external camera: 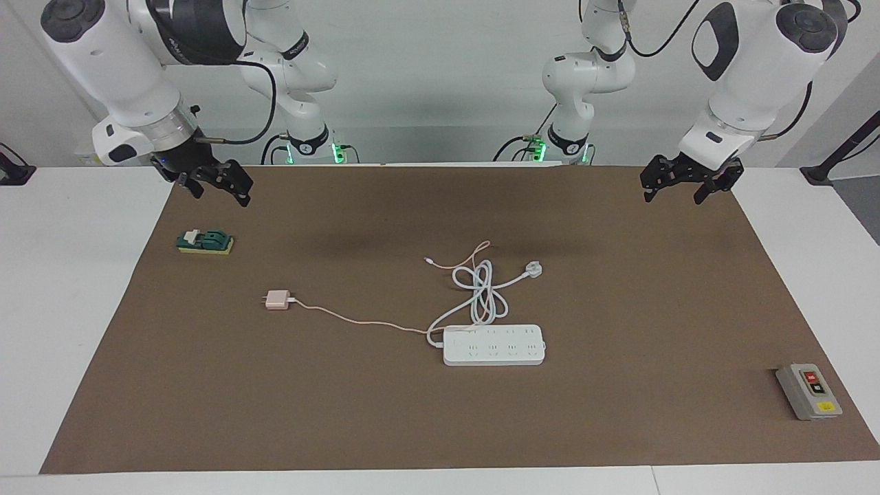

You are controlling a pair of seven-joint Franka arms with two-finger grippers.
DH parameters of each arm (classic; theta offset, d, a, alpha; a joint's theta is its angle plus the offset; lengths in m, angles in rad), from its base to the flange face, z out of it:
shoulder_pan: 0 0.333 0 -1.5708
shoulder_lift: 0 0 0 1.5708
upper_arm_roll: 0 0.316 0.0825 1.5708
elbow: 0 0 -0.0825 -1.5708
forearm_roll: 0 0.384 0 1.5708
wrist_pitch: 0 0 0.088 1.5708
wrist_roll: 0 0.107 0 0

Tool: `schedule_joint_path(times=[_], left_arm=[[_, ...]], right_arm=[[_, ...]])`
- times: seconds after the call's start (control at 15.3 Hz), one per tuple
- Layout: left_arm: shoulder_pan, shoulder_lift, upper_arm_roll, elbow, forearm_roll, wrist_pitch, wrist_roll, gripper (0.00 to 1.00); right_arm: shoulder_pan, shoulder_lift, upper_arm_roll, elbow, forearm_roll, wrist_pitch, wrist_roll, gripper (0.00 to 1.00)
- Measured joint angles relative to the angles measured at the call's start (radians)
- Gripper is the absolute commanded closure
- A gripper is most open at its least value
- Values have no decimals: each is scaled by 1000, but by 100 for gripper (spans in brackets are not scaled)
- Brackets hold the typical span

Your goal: Plug charger into power strip

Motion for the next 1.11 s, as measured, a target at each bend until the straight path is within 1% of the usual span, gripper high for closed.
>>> schedule_joint_path(times=[0.13,0.26,0.39,0.65,0.78,1.11], left_arm=[[0,0,0,0,0,0,0,0],[0,0,0,0,0,0,0,0],[0,0,0,0,0,-1,0,0],[0,0,0,0,0,-1,0,0],[0,0,0,0,0,-1,0,0],[0,0,0,0,0,-1,0,0]], right_arm=[[-57,70,-2,-2,98,16,80,0],[-97,138,-4,-4,160,51,133,0],[-113,207,-4,-7,206,70,198,0],[-126,361,-8,-8,284,124,230,0],[-128,409,-17,-6,329,129,231,0],[-148,482,-19,-4,438,107,244,0]])
